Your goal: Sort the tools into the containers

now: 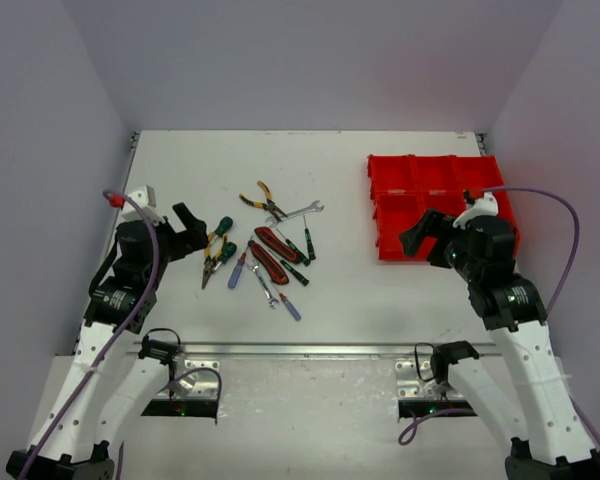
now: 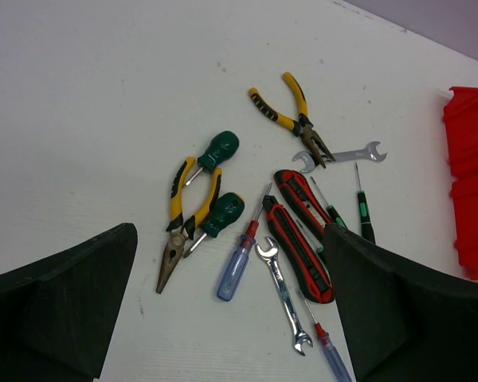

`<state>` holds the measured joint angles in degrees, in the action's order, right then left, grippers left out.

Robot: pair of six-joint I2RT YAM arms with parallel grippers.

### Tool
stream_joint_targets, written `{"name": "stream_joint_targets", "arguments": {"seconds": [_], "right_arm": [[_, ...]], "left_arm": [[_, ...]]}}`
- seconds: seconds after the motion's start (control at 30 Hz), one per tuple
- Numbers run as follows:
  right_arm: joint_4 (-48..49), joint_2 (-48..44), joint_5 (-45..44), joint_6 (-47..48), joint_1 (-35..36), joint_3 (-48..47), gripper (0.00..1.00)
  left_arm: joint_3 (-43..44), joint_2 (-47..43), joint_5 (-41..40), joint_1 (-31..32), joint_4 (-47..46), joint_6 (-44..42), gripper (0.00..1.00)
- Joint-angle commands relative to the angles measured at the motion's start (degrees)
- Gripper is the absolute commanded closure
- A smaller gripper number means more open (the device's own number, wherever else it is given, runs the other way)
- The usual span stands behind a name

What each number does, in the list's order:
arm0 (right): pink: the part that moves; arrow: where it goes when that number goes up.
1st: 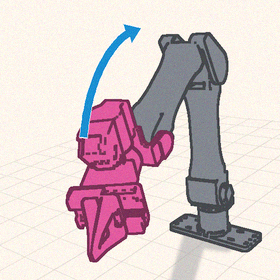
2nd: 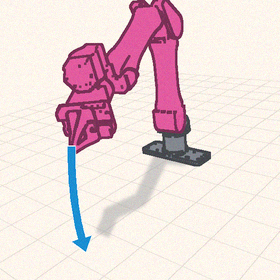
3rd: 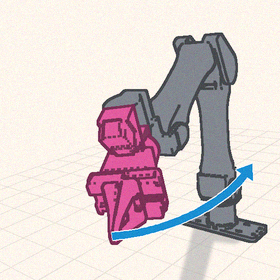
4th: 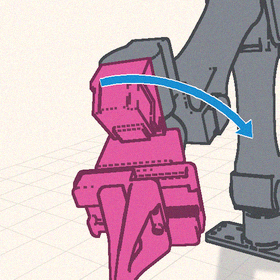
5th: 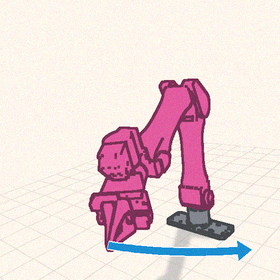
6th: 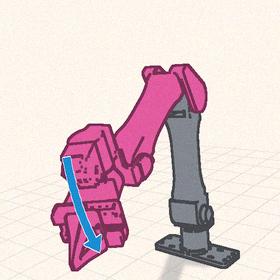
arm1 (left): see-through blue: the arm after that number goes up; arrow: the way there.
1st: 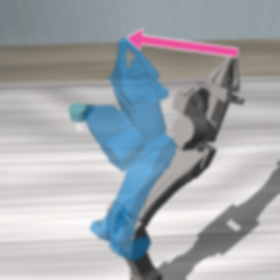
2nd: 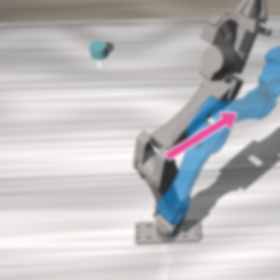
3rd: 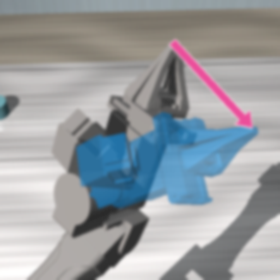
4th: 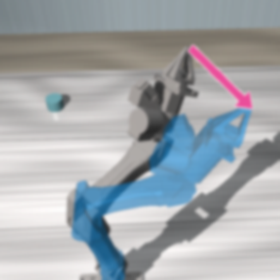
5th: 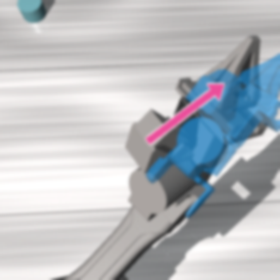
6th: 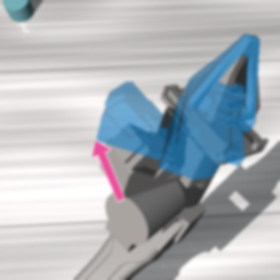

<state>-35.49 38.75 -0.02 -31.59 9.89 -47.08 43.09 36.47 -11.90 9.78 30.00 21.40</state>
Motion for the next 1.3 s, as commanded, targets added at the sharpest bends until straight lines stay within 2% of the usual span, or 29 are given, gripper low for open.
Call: {"name": "stream_joint_targets", "arguments": {"seconds": [0.0,0.1,0.17,0.23,0.27,0.3,0.37,0.47,0.53,0.57,0.63,0.67,0.7,0.73,0.87,1.07,1.2,1.27], "right_arm": [[10.56,3.23,1.23,-0.89,-0.05,4.05,0.01],[17.82,7.72,9.13,-0.76,-0.03,6.06,0.01],[22.12,15.77,19.08,-1.9,0.8,3.82,0.01],[23.17,22.99,20.46,-1.96,3.83,0.06,0.01],[23.35,25.76,18.84,-0.25,8.2,-3.66,0.01],[22.62,31.27,13.33,0.53,10.69,-6.27,0.01],[17.56,38.94,7.35,2.26,15.83,-12.71,0.01],[10.74,53.61,1.05,4.06,19.89,-28.35,0.01],[7.47,62.93,-3.49,5.64,21.37,-34.14,0.04],[6.76,63.99,-3.93,6.1,21.66,-36.55,0.05],[3.43,73.36,-6.83,7.34,22.01,-43.91,0.15],[2.4,76.12,-7.17,7.67,22.07,-47.15,0.21],[0.53,81.16,-7.8,8.12,22.19,-51.13,0.32],[-0.28,83.32,-8.68,8.3,22.37,-52.59,0.35],[-3.73,89.3,-14.07,9.62,24.95,-56.3,0.38],[0.82,86.1,-12.44,7.73,26.58,-47.92,0.41],[1.25,85.11,-12.39,6.84,26.72,-46.39,0.43],[0.81,84.64,-12.64,6.34,26.74,-46.25,0.48]], "left_arm": [[1.82,0.53,0.78,0.5,-1.52,0.26,0.0],[1.89,0.6,0.64,0.5,-1.53,0.22,0.0],[1.73,0.43,0.48,0.5,-1.59,0.22,0.0],[1.73,0.36,0.48,0.5,-1.52,0.22,0.0],[1.65,0.52,0.48,0.5,-1.6,0.22,0.0],[1.65,0.53,0.4,0.5,-1.61,0.22,0.0],[1.66,0.47,0.25,0.5,-1.45,0.22,0.0],[1.53,0.24,-0.01,0.5,-1.43,0.33,0.0],[1.35,0.06,-0.26,0.5,-1.43,0.45,0.0],[1.29,0.0,-0.31,0.5,-1.43,0.48,0.0],[1.2,-0.09,-0.28,0.5,-1.43,0.58,0.0],[1.12,-0.09,-0.22,0.59,-1.46,0.63,0.0],[1.12,-0.09,-0.05,0.76,-1.52,0.57,0.0],[1.03,0.0,-0.05,0.77,-1.52,0.57,0.0],[1.13,0.79,0.57,0.94,-1.61,0.39,0.0],[1.12,0.34,0.66,0.94,-1.6,0.39,0.0],[1.12,0.13,0.74,0.99,-1.61,0.39,0.0],[1.12,-0.07,0.71,0.96,-1.54,0.39,0.0]]}}
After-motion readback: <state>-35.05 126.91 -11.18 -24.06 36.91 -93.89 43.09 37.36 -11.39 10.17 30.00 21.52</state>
